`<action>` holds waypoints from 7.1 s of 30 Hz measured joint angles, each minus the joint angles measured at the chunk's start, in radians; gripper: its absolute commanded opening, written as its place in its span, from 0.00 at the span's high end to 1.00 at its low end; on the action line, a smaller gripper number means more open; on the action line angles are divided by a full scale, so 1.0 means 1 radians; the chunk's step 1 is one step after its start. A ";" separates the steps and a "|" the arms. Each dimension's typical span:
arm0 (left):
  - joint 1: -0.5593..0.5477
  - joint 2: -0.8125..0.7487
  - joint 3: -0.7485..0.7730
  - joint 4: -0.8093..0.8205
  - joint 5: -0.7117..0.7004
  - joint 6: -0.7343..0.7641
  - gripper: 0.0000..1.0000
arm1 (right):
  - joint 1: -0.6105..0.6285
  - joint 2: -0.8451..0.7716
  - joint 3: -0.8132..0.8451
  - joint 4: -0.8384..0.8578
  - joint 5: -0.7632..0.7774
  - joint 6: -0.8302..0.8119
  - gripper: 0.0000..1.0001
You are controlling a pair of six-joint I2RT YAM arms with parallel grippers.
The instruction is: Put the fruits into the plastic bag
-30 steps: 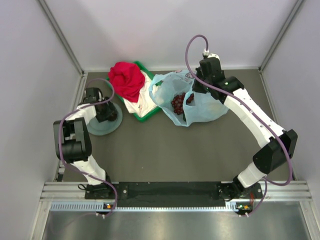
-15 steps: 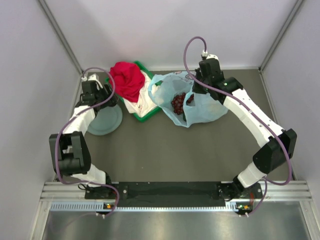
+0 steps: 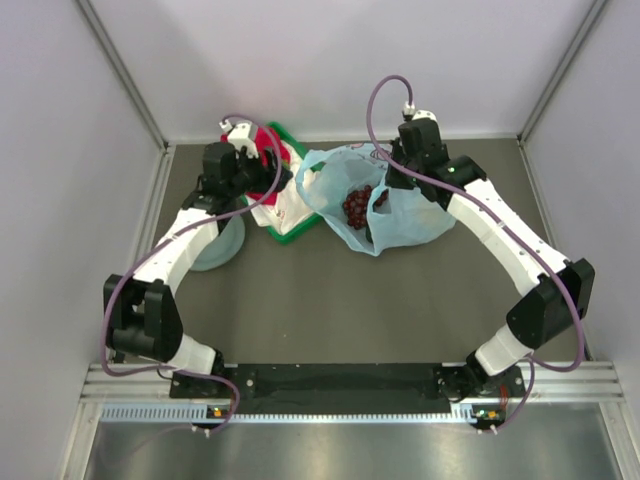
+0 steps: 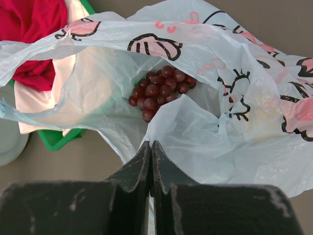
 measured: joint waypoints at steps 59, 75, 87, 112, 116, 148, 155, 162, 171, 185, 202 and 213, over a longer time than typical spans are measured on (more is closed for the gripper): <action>-0.371 0.654 0.527 -0.105 0.354 0.082 0.38 | 0.000 -0.053 -0.019 -0.089 0.031 -0.074 1.00; -0.380 0.689 0.574 -0.088 0.360 0.071 0.04 | -0.001 -0.053 -0.019 -0.098 0.056 -0.132 1.00; -0.380 0.571 0.475 -0.107 0.321 0.097 0.01 | -0.009 -0.053 -0.019 -0.094 0.071 -0.126 1.00; -0.208 -0.061 0.183 -0.280 -0.029 0.270 0.01 | -0.033 -0.024 -0.019 -0.068 0.048 -0.039 1.00; -0.126 -0.019 0.191 -0.291 -0.047 0.264 0.01 | -0.033 -0.024 -0.018 -0.066 0.031 -0.021 1.00; -0.027 0.290 0.314 -0.069 0.451 -0.075 1.00 | -0.020 -0.095 0.048 -0.249 -0.126 0.075 0.34; -0.029 0.309 0.322 -0.050 0.470 -0.118 1.00 | 0.126 -0.189 0.048 -0.255 -0.266 0.082 0.35; -0.030 0.323 0.322 -0.045 0.472 -0.146 1.00 | 0.234 -0.152 0.013 -0.249 -0.312 0.110 0.37; -0.032 0.325 0.322 -0.024 0.492 -0.169 1.00 | 0.253 -0.080 -0.029 -0.251 -0.192 0.151 0.39; -0.033 0.325 0.322 -0.023 0.492 -0.174 1.00 | 0.275 0.052 -0.076 -0.190 -0.044 0.134 0.41; -0.086 0.356 0.460 -0.057 0.434 -0.170 1.00 | 0.100 -0.041 0.063 -0.217 -0.156 0.123 1.00; -0.123 0.391 0.893 -0.070 0.417 -0.327 1.00 | -0.078 -0.235 0.557 -0.295 0.025 -0.072 1.00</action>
